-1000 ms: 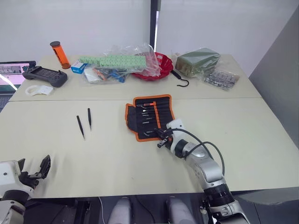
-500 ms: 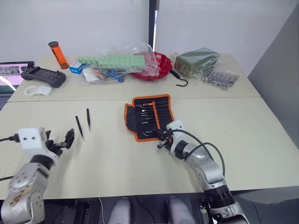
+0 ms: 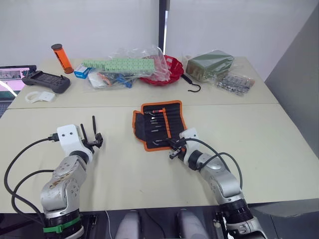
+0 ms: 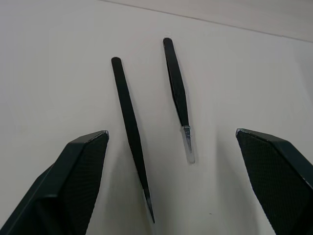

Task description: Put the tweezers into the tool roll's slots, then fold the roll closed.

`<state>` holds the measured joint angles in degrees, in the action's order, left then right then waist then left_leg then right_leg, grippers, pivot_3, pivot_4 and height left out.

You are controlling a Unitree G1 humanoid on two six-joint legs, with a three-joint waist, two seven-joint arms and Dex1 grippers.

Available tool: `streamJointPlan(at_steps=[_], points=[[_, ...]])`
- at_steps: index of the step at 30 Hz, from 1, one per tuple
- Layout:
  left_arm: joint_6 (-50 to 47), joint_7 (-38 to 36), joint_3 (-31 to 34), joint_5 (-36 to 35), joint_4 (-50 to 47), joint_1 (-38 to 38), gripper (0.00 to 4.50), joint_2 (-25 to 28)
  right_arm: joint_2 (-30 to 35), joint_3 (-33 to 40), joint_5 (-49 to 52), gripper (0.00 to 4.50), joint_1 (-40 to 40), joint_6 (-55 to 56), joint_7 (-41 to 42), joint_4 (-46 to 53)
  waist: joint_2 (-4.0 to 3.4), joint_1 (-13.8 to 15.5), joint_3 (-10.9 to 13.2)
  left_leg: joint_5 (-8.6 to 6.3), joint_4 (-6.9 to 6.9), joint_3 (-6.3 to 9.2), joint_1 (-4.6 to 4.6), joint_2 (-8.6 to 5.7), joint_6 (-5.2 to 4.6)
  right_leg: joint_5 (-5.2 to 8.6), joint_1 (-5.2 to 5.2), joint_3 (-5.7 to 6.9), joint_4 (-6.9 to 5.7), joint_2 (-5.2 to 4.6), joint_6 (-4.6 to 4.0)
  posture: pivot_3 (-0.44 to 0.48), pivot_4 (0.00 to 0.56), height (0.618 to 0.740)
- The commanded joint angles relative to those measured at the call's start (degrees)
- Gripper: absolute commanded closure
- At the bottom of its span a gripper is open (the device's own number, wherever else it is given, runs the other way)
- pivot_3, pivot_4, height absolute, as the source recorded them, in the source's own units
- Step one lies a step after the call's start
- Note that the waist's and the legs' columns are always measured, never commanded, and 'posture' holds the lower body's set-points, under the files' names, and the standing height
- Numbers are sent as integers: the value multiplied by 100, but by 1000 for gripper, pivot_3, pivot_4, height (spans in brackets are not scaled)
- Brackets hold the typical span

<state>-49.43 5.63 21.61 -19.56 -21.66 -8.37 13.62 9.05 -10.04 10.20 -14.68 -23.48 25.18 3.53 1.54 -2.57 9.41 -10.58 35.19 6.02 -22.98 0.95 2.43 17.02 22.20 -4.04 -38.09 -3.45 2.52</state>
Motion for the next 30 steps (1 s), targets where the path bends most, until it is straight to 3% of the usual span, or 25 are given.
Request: streamJointPlan(at_steps=[1, 8, 9, 21, 30], points=[[-42, 208, 87, 158, -164, -57, 124, -21, 22, 63, 15, 4500, 28, -32, -29, 213, 0, 8, 0, 0, 0, 0, -1, 0, 0, 0, 0, 0, 0, 0, 0, 0, 150, 740], [-11, 223, -31, 296, -58, -4, 124, -105, 32, 50, 14, 4500, 24, -59, -54, 218, 0, 25, 0, 1, 4, 0, -4, -3, 2, 0, -1, 0, 2, -2, 0, 0, 150, 740], [-9, 250, -44, 350, -33, 10, 616, -102, 33, 50, 13, 4500, 21, -59, -54, 214, 1, 24, 0, 1, 4, 0, -5, -3, 2, 0, -1, 0, 2, -2, 0, 0, 150, 740], [271, 252, 159, 498, 436, -6, 4477, -174, 28, 66, 7, 4500, -90, -31, -48, 101, 0, 51, 0, 2, 4, 0, 1, -3, 3, 0, -4, 0, 0, -3, 0, 0, 150, 740], [577, 131, 413, 502, 374, -16, 4477, 80, 48, 72, 27, 4500, -82, -37, -22, 119, 0, 24, 0, 3, 3, 1, 1, -2, 4, 0, -3, 0, 0, -1, 0, 0, 150, 740]])
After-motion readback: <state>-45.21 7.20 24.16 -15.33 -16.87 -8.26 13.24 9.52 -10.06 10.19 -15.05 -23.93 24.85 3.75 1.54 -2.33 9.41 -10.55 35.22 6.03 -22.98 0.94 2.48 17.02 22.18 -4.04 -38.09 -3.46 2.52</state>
